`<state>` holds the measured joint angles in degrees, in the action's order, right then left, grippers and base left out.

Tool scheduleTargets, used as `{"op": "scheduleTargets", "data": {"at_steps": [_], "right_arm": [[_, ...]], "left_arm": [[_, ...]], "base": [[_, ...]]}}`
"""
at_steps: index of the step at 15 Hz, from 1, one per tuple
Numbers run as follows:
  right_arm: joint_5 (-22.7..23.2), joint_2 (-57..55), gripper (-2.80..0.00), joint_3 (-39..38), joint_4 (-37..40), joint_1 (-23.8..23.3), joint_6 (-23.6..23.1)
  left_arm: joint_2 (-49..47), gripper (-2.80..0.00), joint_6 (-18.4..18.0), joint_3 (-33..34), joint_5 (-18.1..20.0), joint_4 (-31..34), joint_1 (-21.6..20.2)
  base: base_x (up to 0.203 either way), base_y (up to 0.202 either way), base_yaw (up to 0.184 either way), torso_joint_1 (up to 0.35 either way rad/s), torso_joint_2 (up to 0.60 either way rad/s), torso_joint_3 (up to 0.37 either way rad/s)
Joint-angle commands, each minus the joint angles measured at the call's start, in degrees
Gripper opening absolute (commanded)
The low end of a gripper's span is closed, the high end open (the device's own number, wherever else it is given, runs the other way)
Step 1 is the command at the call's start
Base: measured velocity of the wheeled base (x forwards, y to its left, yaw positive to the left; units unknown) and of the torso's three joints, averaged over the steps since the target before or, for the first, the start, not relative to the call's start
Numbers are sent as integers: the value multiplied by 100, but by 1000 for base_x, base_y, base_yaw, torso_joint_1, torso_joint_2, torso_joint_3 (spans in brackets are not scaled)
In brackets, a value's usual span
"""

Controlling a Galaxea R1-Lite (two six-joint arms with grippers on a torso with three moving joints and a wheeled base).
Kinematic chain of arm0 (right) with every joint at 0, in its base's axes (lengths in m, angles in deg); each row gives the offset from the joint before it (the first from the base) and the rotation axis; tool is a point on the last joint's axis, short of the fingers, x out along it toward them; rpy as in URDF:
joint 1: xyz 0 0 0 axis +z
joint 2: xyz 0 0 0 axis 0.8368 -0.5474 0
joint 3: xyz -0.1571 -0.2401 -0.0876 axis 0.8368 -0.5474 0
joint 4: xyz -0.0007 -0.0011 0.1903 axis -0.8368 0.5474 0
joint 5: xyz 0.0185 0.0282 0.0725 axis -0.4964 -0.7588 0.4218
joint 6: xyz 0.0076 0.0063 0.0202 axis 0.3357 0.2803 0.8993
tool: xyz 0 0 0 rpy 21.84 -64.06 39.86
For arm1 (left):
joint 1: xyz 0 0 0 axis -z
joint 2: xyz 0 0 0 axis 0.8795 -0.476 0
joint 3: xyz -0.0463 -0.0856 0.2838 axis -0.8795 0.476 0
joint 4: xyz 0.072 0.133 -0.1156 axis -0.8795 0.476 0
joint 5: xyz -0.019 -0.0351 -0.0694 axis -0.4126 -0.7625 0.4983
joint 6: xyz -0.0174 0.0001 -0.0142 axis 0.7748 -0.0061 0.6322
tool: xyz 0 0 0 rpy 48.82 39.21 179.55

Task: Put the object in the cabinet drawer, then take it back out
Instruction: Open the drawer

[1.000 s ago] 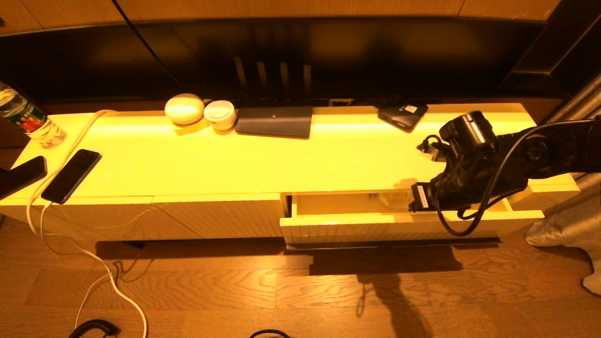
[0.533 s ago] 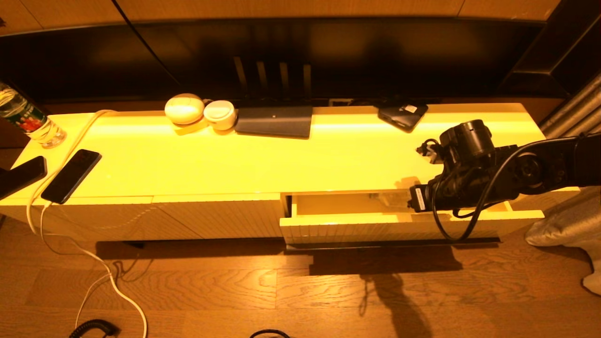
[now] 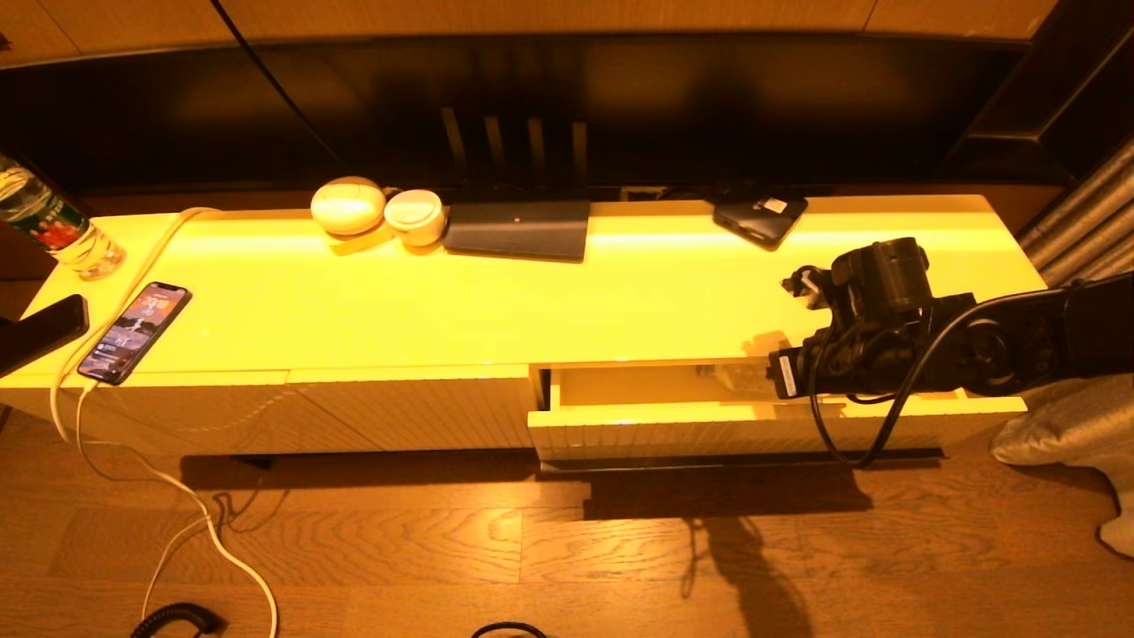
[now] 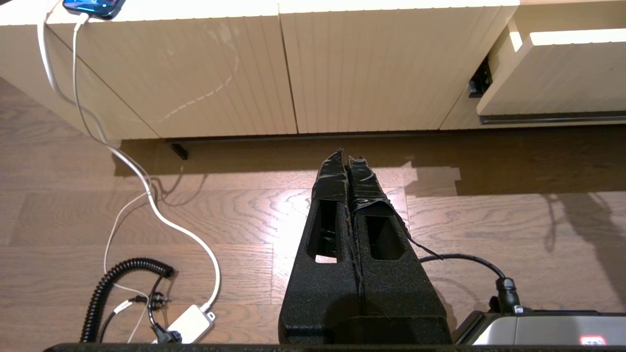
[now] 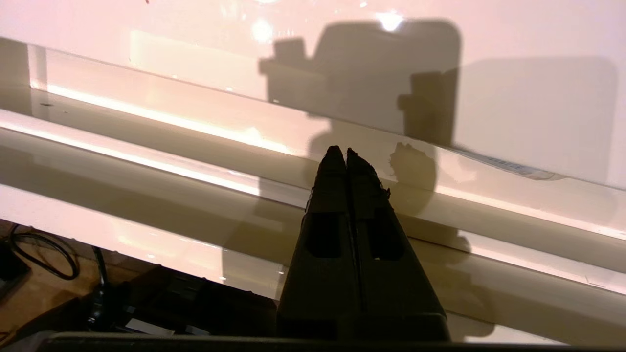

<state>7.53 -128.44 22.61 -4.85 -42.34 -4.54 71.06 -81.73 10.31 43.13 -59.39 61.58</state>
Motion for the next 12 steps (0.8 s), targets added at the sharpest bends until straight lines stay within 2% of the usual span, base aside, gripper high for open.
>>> {"op": "scheduleTargets", "data": {"at_steps": [1, 7, 10, 12], "right_arm": [[5, -27, -280, -288, -276, -1, -69], [50, -73, -280, -633, -659, -63, -215], [41, -13, -280, -574, -421, -76, -228], [48, 56, -280, -514, 134, -77, -222]], "left_arm": [[0, -280, -1, 10, -4, -1, 0], [0, -280, -1, 18, -4, -1, 0], [0, -280, -1, 9, -1, -1, 0], [0, -280, -1, 9, -4, -1, 0]], "base": [[0, 0, 0, 0, 0, 0], [0, 0, 0, 0, 0, 0], [0, 0, 0, 0, 0, 0], [0, 0, 0, 0, 0, 0]]}}
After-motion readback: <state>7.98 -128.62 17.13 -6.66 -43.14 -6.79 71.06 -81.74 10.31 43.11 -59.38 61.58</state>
